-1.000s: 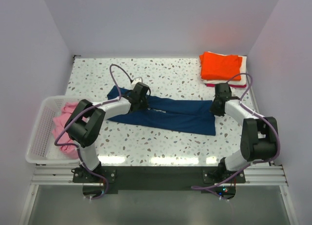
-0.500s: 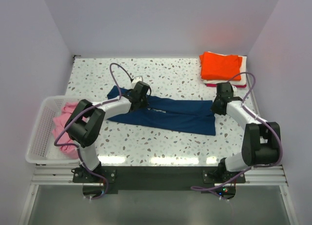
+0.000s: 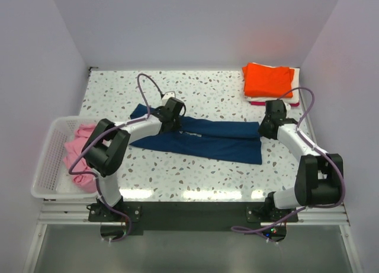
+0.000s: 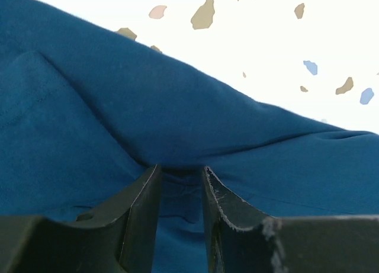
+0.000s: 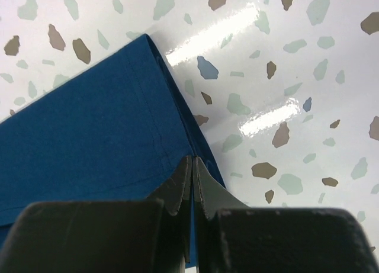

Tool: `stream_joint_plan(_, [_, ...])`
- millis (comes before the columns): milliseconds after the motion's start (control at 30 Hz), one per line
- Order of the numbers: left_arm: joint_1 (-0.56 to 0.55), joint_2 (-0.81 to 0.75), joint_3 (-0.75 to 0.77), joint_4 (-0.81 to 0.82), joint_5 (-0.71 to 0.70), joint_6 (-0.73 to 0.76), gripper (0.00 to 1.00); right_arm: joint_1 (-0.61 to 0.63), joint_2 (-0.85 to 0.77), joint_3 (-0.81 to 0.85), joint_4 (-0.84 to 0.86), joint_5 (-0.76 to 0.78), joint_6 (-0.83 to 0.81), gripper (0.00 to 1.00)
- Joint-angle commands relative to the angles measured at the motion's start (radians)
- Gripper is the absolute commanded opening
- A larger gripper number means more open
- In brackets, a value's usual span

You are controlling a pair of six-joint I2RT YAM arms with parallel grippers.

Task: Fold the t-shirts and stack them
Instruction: Fold the tshirt

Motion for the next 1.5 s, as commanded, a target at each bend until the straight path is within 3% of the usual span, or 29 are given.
stream_joint_plan(0, [-0.012, 0.015, 0.037, -0.017, -0.040, 0.023, 0.38, -0.008, -0.034, -0.026, -0.020, 0.024, -0.014, 0.00])
stream_joint_plan(167, [-0.017, 0.029, 0.042, -0.025, -0.045, 0.021, 0.31, -0.008, -0.029, -0.053, -0.014, 0.021, -0.006, 0.00])
stream_joint_plan(500, [-0.026, -0.009, 0.022, -0.022, -0.052, 0.017, 0.00, -0.008, -0.015, -0.077, -0.006, 0.024, 0.005, 0.00])
stream_joint_plan(967, [-0.031, -0.133, -0.045, 0.001, -0.060, 0.000, 0.00, -0.009, -0.041, -0.061, -0.037, 0.039, 0.011, 0.00])
stream_joint_plan(1467, [-0.029, -0.120, -0.148, 0.044, 0.009, -0.039, 0.00, -0.012, -0.071, -0.158, 0.003, 0.005, 0.028, 0.00])
